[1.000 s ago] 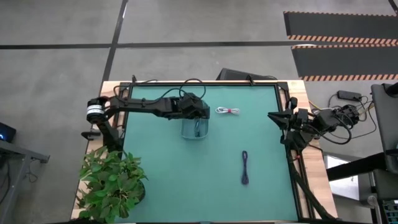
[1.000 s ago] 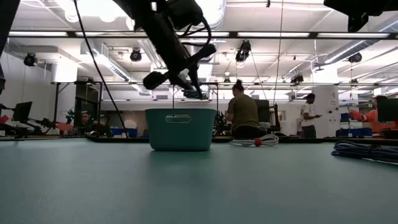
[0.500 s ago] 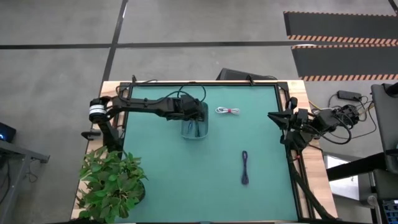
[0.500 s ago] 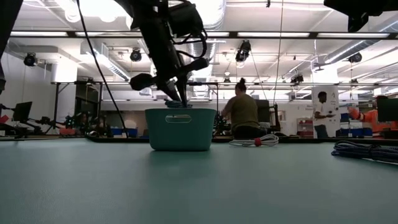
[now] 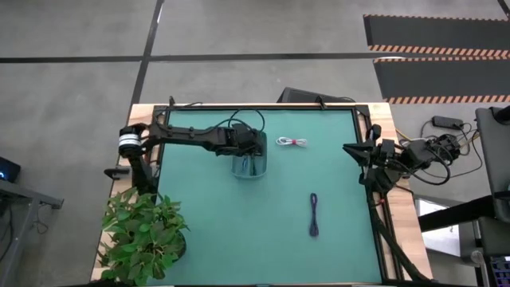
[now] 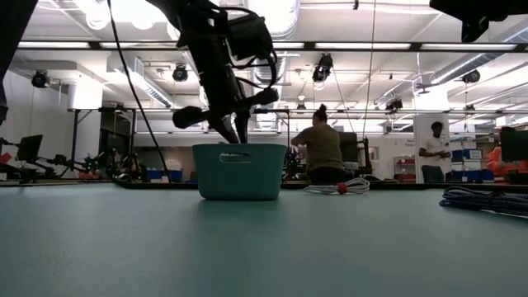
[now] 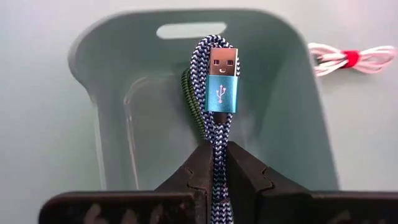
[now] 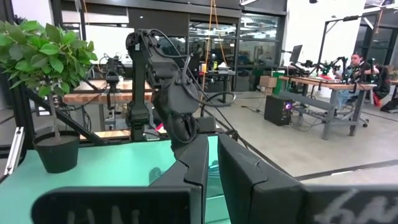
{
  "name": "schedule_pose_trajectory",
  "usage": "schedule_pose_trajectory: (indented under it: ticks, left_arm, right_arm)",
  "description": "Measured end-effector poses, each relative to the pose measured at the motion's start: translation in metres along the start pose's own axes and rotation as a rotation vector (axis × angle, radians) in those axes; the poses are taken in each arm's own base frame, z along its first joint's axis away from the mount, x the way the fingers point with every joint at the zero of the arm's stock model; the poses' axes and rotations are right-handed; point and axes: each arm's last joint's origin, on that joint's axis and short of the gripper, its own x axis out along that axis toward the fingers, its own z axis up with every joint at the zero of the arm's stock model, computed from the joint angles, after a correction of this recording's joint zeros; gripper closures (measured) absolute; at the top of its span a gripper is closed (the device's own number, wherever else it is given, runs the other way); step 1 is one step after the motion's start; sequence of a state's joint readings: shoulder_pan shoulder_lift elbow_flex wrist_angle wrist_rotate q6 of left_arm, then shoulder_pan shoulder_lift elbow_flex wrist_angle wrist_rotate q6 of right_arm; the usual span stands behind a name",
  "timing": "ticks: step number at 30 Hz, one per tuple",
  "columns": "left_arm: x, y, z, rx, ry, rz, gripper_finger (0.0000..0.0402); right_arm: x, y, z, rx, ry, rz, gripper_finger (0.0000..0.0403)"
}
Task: Pick and place USB-C Cables
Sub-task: Put the blue white charger cable into the bin
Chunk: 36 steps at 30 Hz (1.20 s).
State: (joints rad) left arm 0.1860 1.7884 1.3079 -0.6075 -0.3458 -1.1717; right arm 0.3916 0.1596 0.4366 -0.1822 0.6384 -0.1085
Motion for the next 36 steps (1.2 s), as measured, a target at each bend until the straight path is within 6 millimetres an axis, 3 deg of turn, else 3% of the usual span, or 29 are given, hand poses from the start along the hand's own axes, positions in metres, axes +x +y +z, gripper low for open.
schedule_pose_trajectory:
  ticks: [17,36]
  left_arm:
    - [0.019,0.001,-0.005,0.008,0.016,0.044,0.0386]
    - [0.022,0.002,0.0,-0.013,0.003,0.03,0.0386]
  right_arm:
    - [0.0,0.0,0.0,-0.006,0.0,0.0,0.0376]
    - [0.0,0.0,0.0,-0.007,0.0,-0.001,0.0376]
